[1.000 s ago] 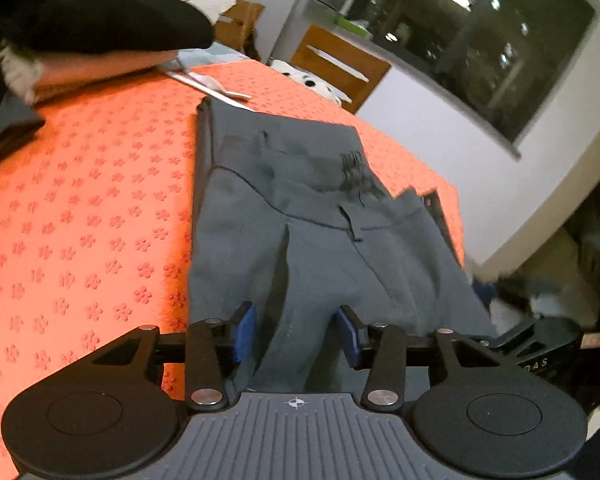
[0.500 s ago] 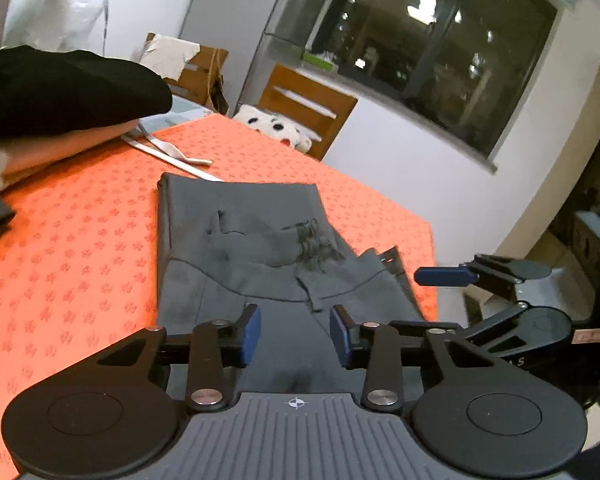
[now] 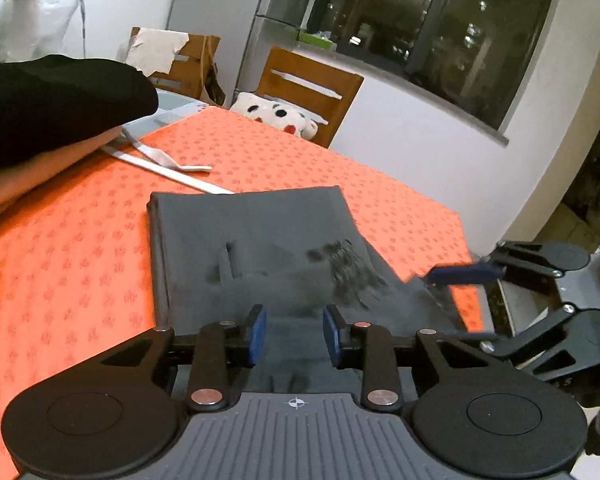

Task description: Fold clothes

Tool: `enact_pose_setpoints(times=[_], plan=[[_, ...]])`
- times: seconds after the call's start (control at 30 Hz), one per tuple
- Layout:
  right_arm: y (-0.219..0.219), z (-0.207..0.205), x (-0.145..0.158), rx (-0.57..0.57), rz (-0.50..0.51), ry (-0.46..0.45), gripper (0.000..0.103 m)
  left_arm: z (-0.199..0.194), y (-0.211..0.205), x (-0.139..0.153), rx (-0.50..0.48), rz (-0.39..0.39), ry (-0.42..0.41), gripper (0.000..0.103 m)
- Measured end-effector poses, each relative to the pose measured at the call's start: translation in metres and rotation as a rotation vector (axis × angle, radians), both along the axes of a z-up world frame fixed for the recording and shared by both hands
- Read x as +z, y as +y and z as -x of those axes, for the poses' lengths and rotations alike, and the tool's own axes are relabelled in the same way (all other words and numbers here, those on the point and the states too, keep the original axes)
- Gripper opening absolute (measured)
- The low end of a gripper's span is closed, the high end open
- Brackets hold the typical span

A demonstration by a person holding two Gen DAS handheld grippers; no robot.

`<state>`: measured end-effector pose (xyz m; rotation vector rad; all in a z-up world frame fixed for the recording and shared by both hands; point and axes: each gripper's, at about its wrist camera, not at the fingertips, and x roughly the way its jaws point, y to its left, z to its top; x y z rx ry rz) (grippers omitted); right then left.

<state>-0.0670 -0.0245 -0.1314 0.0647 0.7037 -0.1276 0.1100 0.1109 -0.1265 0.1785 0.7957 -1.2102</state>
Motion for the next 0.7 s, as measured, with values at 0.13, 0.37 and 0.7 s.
enact_pose_setpoints(times=[0.13, 0.37, 0.7], plan=[[-0.008, -0.023, -0.019, 0.016, -0.008, 0.041, 0.047, -0.015, -0.018, -0.023, 0.010, -0.068, 0.040, 0.029], [-0.012, -0.024, -0.035, 0.058, 0.004, 0.051, 0.053, -0.018, -0.018, -0.028, 0.016, -0.062, 0.035, 0.025], [0.013, 0.040, 0.018, 0.174, -0.015, -0.030, 0.069, 0.028, 0.047, 0.026, -0.086, 0.005, -0.105, 0.049]])
